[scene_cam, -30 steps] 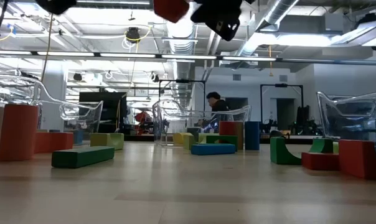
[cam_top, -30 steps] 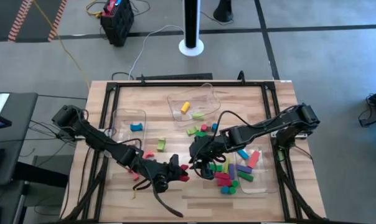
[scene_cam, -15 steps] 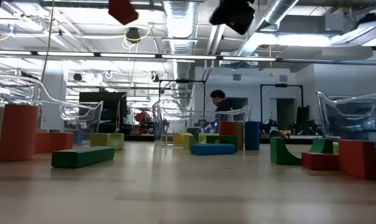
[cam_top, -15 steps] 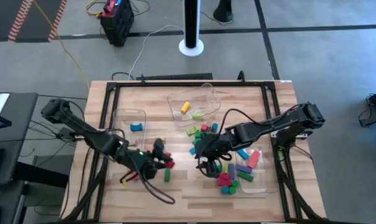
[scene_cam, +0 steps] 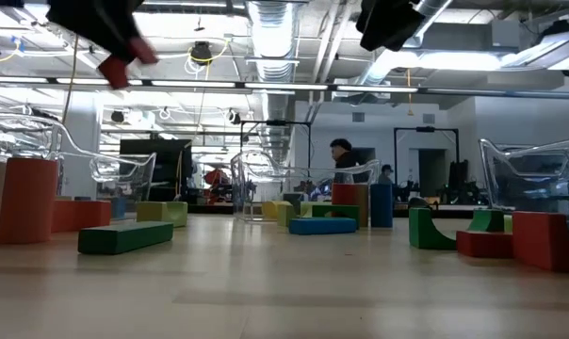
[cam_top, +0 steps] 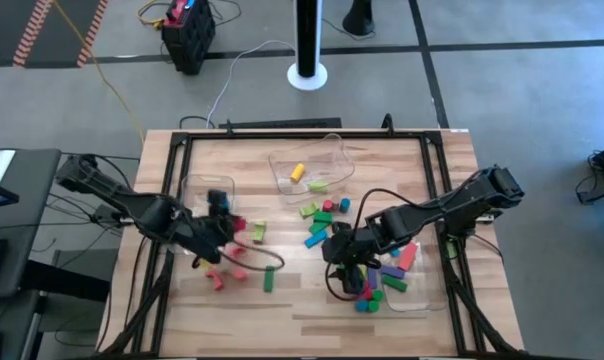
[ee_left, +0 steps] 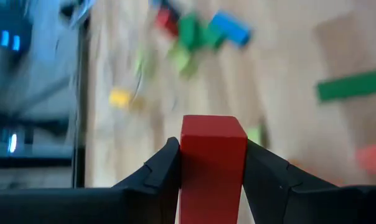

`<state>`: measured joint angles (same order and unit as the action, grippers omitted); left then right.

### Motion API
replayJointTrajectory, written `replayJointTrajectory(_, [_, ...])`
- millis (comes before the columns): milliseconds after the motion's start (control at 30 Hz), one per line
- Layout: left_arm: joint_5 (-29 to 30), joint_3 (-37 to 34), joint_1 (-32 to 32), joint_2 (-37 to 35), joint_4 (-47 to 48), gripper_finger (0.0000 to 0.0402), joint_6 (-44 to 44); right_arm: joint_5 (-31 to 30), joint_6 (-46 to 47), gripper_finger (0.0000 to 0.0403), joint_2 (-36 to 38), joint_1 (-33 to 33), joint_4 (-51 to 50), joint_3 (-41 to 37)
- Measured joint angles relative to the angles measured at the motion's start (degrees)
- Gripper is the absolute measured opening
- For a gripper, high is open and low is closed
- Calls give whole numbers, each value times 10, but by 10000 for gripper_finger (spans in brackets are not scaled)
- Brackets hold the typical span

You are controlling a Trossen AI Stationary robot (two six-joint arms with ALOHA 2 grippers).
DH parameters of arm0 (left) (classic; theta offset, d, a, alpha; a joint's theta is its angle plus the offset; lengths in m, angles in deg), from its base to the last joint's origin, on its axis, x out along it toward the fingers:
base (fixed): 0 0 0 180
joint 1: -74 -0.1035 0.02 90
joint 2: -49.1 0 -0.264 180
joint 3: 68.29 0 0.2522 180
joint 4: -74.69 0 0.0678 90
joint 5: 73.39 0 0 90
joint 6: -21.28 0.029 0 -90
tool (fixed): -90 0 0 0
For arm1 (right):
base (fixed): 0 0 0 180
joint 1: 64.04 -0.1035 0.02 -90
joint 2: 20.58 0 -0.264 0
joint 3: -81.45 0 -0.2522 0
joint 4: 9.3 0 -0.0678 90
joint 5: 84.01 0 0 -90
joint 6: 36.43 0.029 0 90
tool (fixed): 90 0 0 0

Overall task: Sort blocks by size
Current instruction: Put the orange arch block into the left transparent bin

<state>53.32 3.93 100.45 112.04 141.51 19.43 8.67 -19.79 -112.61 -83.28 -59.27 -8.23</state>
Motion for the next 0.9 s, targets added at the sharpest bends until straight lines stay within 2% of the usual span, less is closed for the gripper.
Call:
replayJointTrajectory(200, [11,-2,-27,-6,162,135,-175,-8,0,230,0,-7,0,0])
replayJointTrajectory(333, [-2,-21,-36,-9,213,135,-253,-13,0,230,0,-11,-1,0])
replayJointTrajectory(667, [-62,-103,-66,-78,199,135,-335,-19,-2,230,0,-24,-3,0])
replayJointTrajectory(900, [-124,-176,-102,-154,125,135,-351,-30,-4,230,0,-33,-2,0])
